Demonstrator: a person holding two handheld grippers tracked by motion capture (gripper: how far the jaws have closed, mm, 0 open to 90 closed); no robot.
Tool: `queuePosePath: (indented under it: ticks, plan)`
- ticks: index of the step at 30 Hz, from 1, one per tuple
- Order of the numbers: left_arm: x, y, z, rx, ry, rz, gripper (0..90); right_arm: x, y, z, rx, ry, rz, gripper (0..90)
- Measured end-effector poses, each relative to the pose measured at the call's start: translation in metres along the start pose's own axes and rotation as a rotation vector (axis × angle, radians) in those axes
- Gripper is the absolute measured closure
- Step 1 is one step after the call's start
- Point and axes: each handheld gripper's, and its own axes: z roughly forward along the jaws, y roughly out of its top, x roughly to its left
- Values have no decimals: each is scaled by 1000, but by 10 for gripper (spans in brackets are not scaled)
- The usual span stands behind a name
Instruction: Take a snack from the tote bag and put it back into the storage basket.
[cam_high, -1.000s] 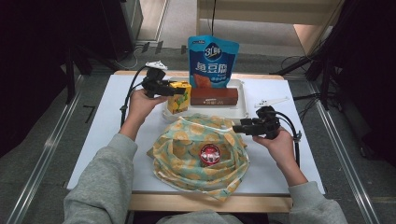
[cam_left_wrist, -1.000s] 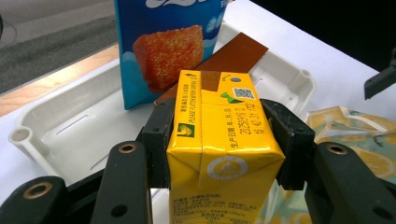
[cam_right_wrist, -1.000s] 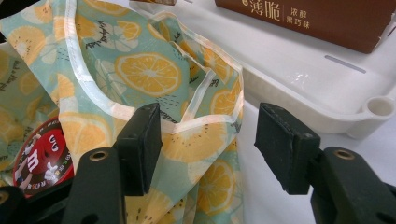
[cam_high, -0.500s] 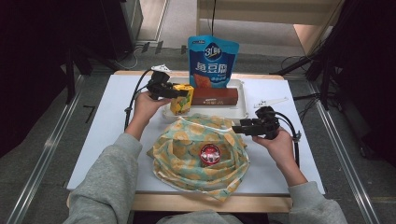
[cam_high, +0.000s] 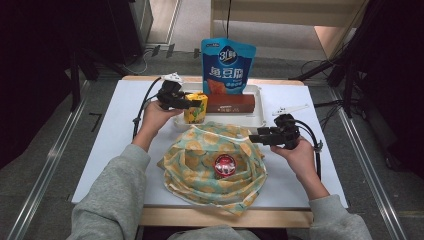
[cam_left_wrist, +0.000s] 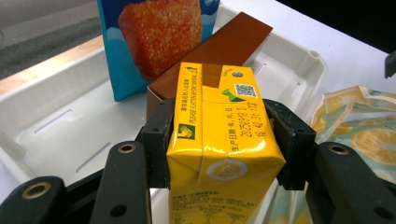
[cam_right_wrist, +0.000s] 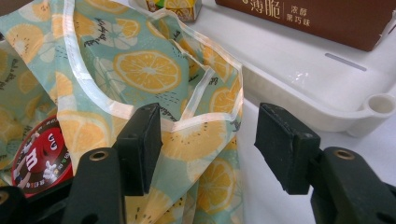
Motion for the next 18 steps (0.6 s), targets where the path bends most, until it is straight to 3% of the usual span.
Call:
queuePosePath:
  ticks: [11, 15, 18]
  plan:
    - [1, -6, -4, 48, -6, -1, 491, 0, 0, 2, 5, 1, -1, 422]
    - [0, -8, -4, 32, -6, 0, 486, 0, 0, 1, 4, 0, -3, 422]
    - [-1, -8, -3, 55, -17, -13, 464, 0, 0, 1, 5, 0, -1, 421]
